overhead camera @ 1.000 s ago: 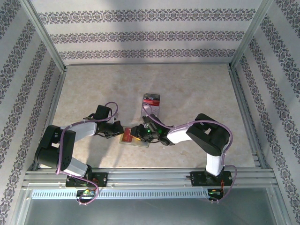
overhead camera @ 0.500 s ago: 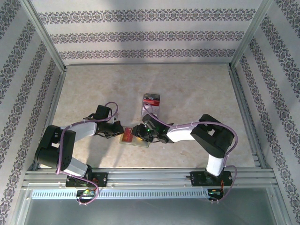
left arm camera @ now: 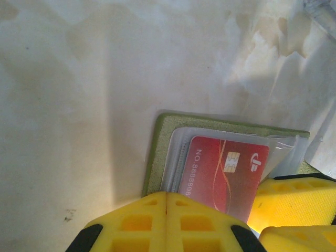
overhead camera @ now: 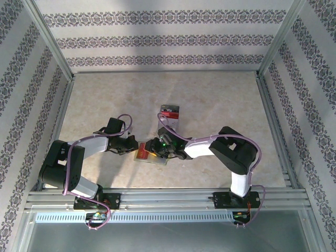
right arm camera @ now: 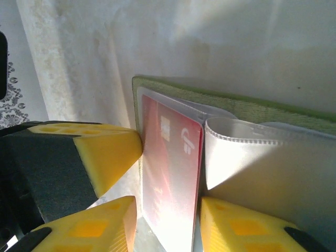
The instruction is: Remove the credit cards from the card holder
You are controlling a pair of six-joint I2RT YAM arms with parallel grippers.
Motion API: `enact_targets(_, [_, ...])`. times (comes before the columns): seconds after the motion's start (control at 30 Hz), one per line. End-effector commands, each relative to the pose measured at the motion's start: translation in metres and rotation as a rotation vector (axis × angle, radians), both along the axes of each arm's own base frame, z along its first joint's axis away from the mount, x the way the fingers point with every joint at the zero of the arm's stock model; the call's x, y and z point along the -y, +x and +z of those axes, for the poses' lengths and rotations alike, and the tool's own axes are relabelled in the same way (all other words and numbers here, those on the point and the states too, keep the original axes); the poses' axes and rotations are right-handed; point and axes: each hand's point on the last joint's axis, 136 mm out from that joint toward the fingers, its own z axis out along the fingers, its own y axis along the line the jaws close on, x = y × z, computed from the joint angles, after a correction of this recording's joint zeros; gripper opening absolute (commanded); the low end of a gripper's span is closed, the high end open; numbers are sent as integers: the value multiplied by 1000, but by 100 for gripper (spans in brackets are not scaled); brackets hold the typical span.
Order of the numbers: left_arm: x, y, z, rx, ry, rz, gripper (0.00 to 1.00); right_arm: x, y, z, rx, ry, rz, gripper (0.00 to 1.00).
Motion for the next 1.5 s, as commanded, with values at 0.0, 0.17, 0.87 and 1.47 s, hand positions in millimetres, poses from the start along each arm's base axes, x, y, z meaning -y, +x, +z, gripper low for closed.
enact_targets(0.0, [-8, -19, -18, -73, 58, -7, 0, 3, -3, -20, -21, -10, -15, 36])
enact_targets(0.17, [-8, -19, -18, -74, 59, -8, 0, 2, -2, -22, -25, 37, -33, 36])
enact_targets(0.87, [-9, -20, -20, -78, 86, -10, 0, -8, 2, -4, 43, 157, -35, 28])
enact_targets(1.47, [-10, -20, -18, -78, 94, -4, 0, 7, 0, 19, 129, 197, -52, 22])
